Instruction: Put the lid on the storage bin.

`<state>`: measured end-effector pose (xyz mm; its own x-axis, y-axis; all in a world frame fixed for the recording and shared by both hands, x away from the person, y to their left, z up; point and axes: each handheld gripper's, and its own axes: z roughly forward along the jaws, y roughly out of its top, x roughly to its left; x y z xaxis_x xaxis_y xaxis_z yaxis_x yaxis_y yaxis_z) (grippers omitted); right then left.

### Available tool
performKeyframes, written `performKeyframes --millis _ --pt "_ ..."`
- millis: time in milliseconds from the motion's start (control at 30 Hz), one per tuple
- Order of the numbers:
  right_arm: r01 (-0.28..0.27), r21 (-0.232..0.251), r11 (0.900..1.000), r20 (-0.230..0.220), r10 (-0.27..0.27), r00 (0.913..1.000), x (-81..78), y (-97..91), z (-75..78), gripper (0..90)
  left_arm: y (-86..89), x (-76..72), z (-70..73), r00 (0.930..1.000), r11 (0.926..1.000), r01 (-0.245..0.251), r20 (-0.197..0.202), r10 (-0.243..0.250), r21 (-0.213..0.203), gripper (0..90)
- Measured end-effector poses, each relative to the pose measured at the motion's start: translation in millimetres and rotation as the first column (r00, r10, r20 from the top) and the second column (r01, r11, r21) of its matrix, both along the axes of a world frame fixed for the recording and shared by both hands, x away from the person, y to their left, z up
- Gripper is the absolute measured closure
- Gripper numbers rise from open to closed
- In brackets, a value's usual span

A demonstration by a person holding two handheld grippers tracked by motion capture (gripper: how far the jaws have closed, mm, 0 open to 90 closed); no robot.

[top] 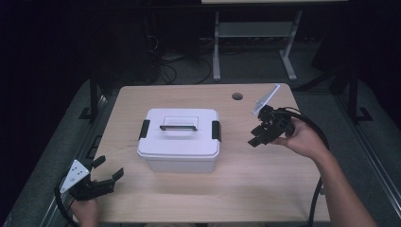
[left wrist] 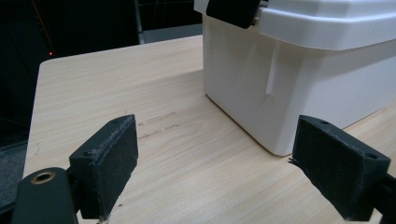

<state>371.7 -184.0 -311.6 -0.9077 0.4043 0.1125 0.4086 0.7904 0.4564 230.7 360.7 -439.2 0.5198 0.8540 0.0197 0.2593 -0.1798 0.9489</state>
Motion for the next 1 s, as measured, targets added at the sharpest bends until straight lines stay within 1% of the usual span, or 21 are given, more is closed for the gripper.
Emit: performKeyframes --millis 33,133,300,467,500,600,633,733,1000 --pt "0.000 0.000 1.0000 0.000 0.000 1.0000 0.0 0.0 0.0 51.5 0.0 0.0 0.0 1.0000 1.0000 0.000 0.000 0.000 0.000 13.4" --pt "0.012 0.004 0.9999 -0.013 -0.012 0.9998 -0.9 -5.0 -8.1 51.2 -0.3 0.2 -0.2 1.0000 1.0000 -0.001 -0.001 0.001 0.000 13.4" --pt "0.021 0.007 0.9997 -0.023 -0.021 0.9995 -2.2 -9.3 -15.3 51.0 -0.3 0.2 -0.2 1.0000 1.0000 0.001 -0.001 -0.001 0.001 13.4" --pt "0.028 0.006 0.9996 -0.030 -0.028 0.9992 -4.2 -13.6 -22.6 50.5 -0.3 0.1 -0.2 1.0000 1.0000 0.000 -0.001 0.000 0.001 13.4" --pt "0.029 0.008 0.9995 -0.033 -0.029 0.9990 -5.1 -15.2 -26.0 50.5 -0.3 0.1 -0.3 1.0000 1.0000 0.000 -0.001 0.000 0.001 13.4" --pt "0.031 0.011 0.9995 -0.034 -0.030 0.9990 -5.5 -16.8 -28.9 50.1 -0.6 0.2 -0.4 1.0000 1.0000 0.000 -0.002 0.000 0.000 13.4" --pt "0.036 0.010 0.9993 -0.042 -0.036 0.9985 -6.5 -18.3 -33.1 49.7 -0.7 0.2 -0.4 1.0000 1.0000 0.001 -0.002 -0.001 0.000 13.4" --pt "0.044 0.006 0.9990 -0.049 -0.043 0.9979 -7.9 -21.0 -38.2 49.6 -0.9 0.5 -0.7 1.0000 1.0000 0.001 -0.004 -0.001 0.001 13.4" --pt "0.061 0.017 0.9980 -0.058 -0.060 0.9965 -10.7 -29.4 -47.1 48.9 -1.1 0.7 -1.0 1.0000 1.0000 -0.001 -0.006 0.001 0.000 13.4"
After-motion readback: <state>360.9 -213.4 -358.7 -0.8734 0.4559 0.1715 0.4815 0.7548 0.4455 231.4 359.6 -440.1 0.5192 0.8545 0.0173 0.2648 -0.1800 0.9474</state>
